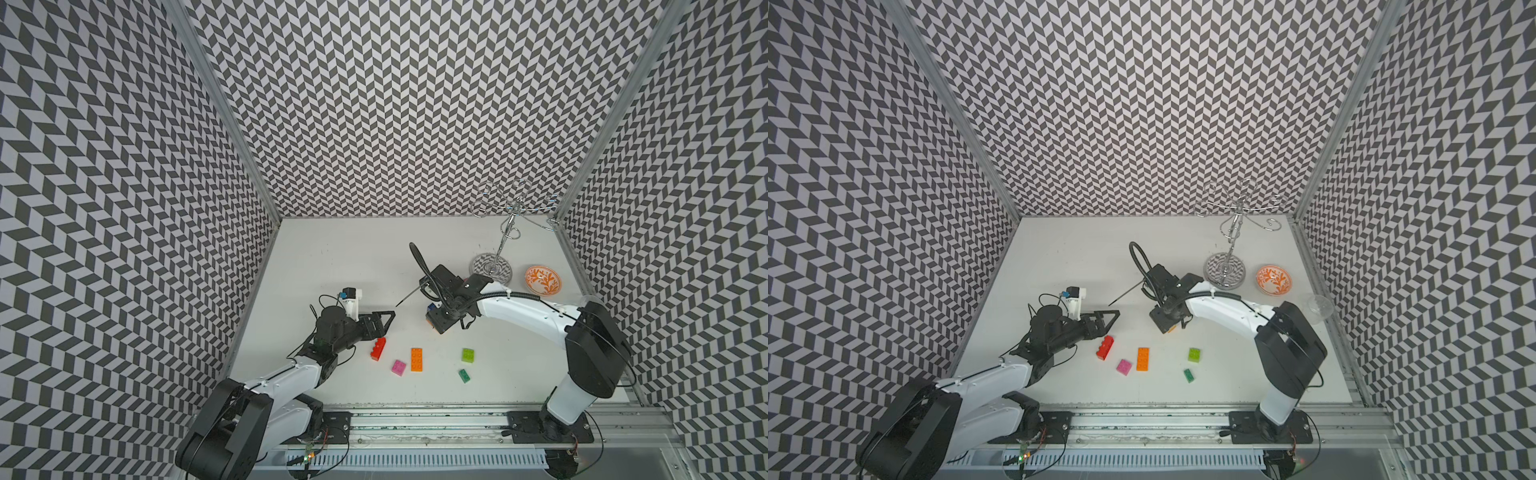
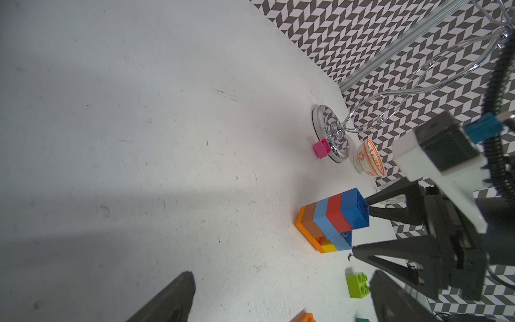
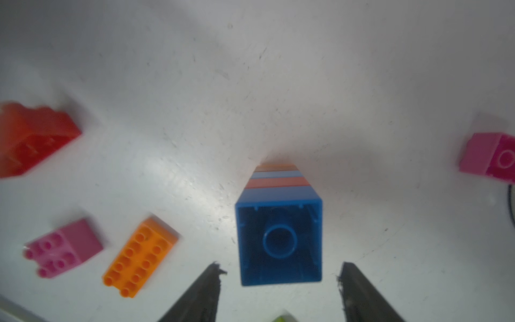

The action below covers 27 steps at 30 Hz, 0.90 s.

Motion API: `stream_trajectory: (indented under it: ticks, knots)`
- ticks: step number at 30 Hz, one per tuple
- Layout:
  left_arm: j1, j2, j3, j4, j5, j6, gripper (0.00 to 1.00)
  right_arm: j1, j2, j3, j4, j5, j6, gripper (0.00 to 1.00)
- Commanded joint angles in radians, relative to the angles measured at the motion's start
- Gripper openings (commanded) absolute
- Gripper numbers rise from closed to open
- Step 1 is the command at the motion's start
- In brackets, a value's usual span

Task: Assemble the letter p with lego
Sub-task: Assemble the lego brick with the lego brick, then adjust the lego brick at the center of the board.

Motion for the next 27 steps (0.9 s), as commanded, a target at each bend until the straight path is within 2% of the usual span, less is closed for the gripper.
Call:
stream_trajectory:
  ticks: [1,2,3,4,11,16,27]
  knots:
    - [-0.007,-0.006,0.026,0.003,-0.006,0.015,1.0,-0.002,-0.094,-0.022,0.061,0.003,0.027,0.84]
    - [-0.008,-0.008,0.026,0.002,-0.006,0.015,1.0,-0.003,-0.112,-0.04,0.081,0.011,0.041,0.85]
    - [-0.008,-0.008,0.026,0.002,-0.008,0.015,1.0,-0.008,-0.136,-0.068,0.107,0.03,0.065,0.95]
    - [-0.007,-0.012,0.027,-0.001,-0.009,0.017,1.0,-0.008,-0.163,-0.102,0.139,0.044,0.091,0.99]
    - [-0.009,-0.02,0.025,-0.007,-0.019,0.017,1.0,-0.019,-0.321,-0.324,0.321,-0.081,0.178,0.99]
    - [-0.011,-0.02,0.024,-0.003,-0.02,0.016,1.0,-0.019,-0.296,-0.386,0.338,-0.094,0.195,0.97]
    - [-0.015,-0.029,0.025,-0.015,-0.03,0.02,1.0,-0.022,-0.169,-0.387,0.394,0.071,0.223,0.95]
